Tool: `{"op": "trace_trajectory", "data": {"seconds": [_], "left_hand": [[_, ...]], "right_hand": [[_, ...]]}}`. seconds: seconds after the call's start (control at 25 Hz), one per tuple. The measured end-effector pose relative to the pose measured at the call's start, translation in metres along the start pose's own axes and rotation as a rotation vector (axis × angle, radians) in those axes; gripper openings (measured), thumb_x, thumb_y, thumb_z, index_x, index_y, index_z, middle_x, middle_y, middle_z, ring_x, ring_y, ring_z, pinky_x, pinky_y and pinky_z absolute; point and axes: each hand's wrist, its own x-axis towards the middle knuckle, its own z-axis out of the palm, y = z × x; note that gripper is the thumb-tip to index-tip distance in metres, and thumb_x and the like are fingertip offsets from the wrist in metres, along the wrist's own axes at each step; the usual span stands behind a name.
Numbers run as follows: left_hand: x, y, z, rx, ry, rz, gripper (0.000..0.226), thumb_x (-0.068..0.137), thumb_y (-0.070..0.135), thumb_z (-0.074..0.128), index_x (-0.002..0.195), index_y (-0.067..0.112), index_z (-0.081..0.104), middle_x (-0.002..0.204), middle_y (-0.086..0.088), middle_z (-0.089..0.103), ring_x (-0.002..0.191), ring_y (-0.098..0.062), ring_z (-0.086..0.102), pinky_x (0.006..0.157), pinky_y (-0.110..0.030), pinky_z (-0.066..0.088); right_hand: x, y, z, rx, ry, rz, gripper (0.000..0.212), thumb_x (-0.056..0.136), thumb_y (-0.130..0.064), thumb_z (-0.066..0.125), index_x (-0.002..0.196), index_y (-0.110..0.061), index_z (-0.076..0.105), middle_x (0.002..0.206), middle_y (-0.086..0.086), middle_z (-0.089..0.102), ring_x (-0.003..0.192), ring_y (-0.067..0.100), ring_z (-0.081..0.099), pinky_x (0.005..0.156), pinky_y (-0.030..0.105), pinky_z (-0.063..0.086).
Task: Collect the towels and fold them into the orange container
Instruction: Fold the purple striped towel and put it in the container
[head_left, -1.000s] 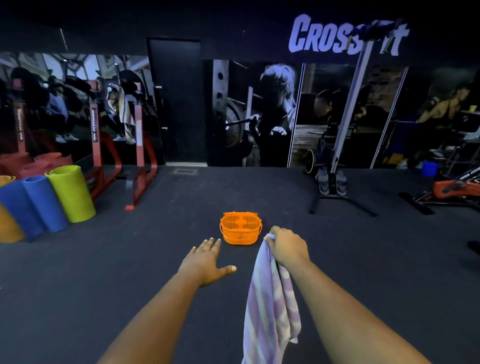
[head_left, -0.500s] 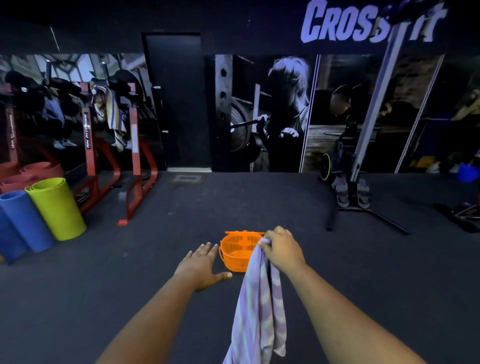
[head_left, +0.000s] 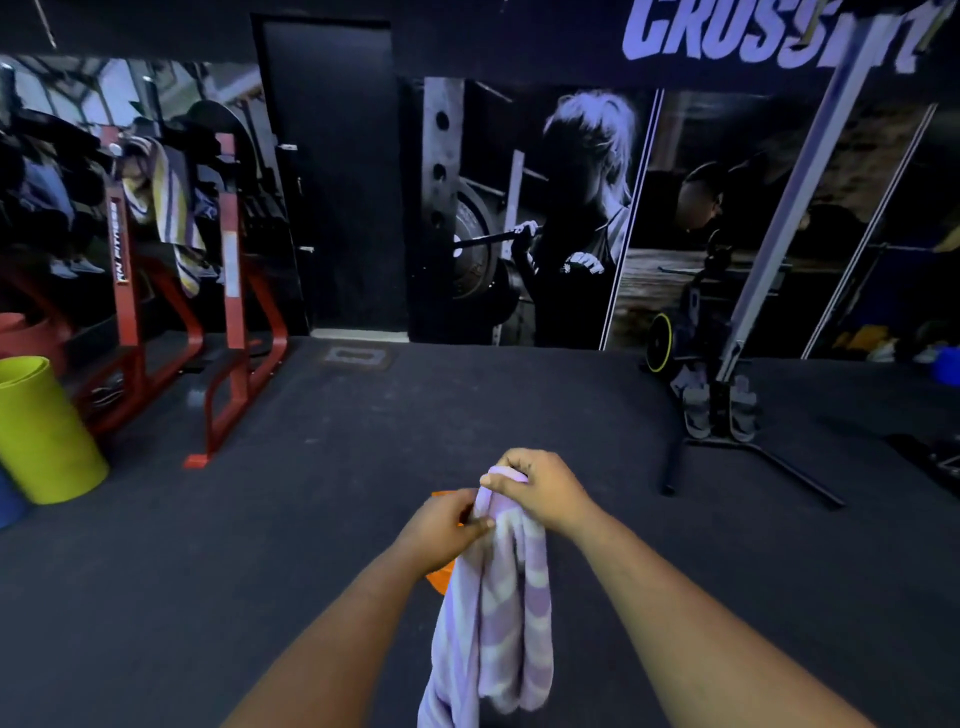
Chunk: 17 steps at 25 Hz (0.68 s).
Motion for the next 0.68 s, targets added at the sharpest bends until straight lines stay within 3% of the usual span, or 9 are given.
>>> {"op": "trace_trajectory", "data": {"seconds": [0.04,0.12,0.24,0.32,0.36,0.44,0.52,0.6,0.68], "left_hand": [[0.018,-0.006,-0.001,-0.042,0.02,-0.009,0.015,0.095,0.029,0.065,0.082,0.03,0.058,0.075,0.012,0.059,0.066,0.002,0.051,0.068,-0.029,0.043],[0.055,-0.024,-0.009,-0.121,0.004,-0.028,0.009,0.092,0.025,0.06,0.084,0.023,0.064,0.081,0.005,0.065,0.074,-0.006,0.057,0.074,-0.035,0.048],[0.099,-0.043,-0.022,-0.227,0.035,-0.021,0.017,0.088,0.026,0.049,0.085,0.021,0.065,0.086,0.001,0.068,0.081,-0.007,0.059,0.078,-0.034,0.048],[0.118,-0.049,-0.026,-0.308,0.142,-0.035,0.019,0.085,0.028,0.045,0.077,0.019,0.059,0.077,0.003,0.062,0.073,-0.002,0.054,0.075,-0.033,0.044],[0.125,-0.053,-0.028,-0.35,0.196,-0.05,0.019,0.084,0.028,0.045,0.074,0.018,0.057,0.074,0.005,0.058,0.069,-0.002,0.051,0.073,-0.033,0.043],[0.137,-0.063,-0.03,-0.374,0.227,-0.102,0.019,0.083,0.034,0.049,0.073,0.019,0.056,0.068,0.01,0.055,0.064,-0.003,0.048,0.069,-0.033,0.041],[0.141,-0.068,-0.032,-0.26,0.167,-0.147,0.026,0.082,0.052,0.06,0.076,0.027,0.061,0.07,0.008,0.062,0.064,-0.002,0.053,0.066,-0.032,0.043],[0.146,-0.06,-0.034,-0.238,0.043,-0.151,0.038,0.078,0.063,0.071,0.085,0.027,0.068,0.084,0.003,0.07,0.072,-0.004,0.061,0.067,-0.027,0.047],[0.155,-0.045,-0.038,-0.331,-0.014,-0.107,0.038,0.076,0.057,0.077,0.089,0.021,0.072,0.085,0.002,0.072,0.075,-0.007,0.064,0.069,-0.028,0.05]], "right_hand": [[0.015,0.009,-0.006,-0.134,-0.011,0.042,0.037,0.078,-0.062,0.07,0.073,-0.027,0.062,0.075,-0.006,0.067,0.071,0.011,0.06,0.065,0.036,0.048],[0.046,0.033,-0.02,-0.478,-0.092,0.071,0.05,0.071,-0.073,0.068,0.072,-0.024,0.058,0.08,-0.005,0.062,0.08,0.014,0.057,0.068,0.037,0.046],[0.073,0.069,-0.029,-0.725,-0.274,0.001,0.024,0.076,-0.049,0.07,0.078,-0.027,0.061,0.097,-0.006,0.056,0.102,0.018,0.05,0.081,0.035,0.041],[0.08,0.094,-0.028,-0.634,-0.336,-0.029,0.014,0.071,-0.037,0.065,0.08,-0.026,0.063,0.101,-0.005,0.058,0.103,0.017,0.052,0.088,0.036,0.044],[0.081,0.104,-0.029,-0.461,-0.31,-0.014,0.014,0.07,-0.035,0.062,0.078,-0.023,0.063,0.096,-0.005,0.06,0.097,0.015,0.056,0.09,0.036,0.045],[0.089,0.116,-0.029,-0.039,-0.106,0.092,0.012,0.073,-0.031,0.06,0.069,-0.021,0.054,0.074,-0.007,0.055,0.071,0.006,0.052,0.074,0.032,0.046],[0.107,0.115,-0.028,0.235,0.094,0.173,0.026,0.085,-0.016,0.065,0.069,-0.019,0.046,0.067,-0.008,0.047,0.062,0.003,0.044,0.062,0.03,0.038],[0.128,0.106,-0.024,0.277,0.159,0.176,0.025,0.089,-0.011,0.067,0.074,-0.013,0.047,0.069,-0.011,0.049,0.065,0.004,0.045,0.062,0.028,0.038],[0.145,0.097,-0.023,0.198,0.178,0.169,0.019,0.088,-0.02,0.07,0.08,-0.017,0.053,0.072,-0.012,0.055,0.066,0.006,0.049,0.063,0.027,0.04]]}}
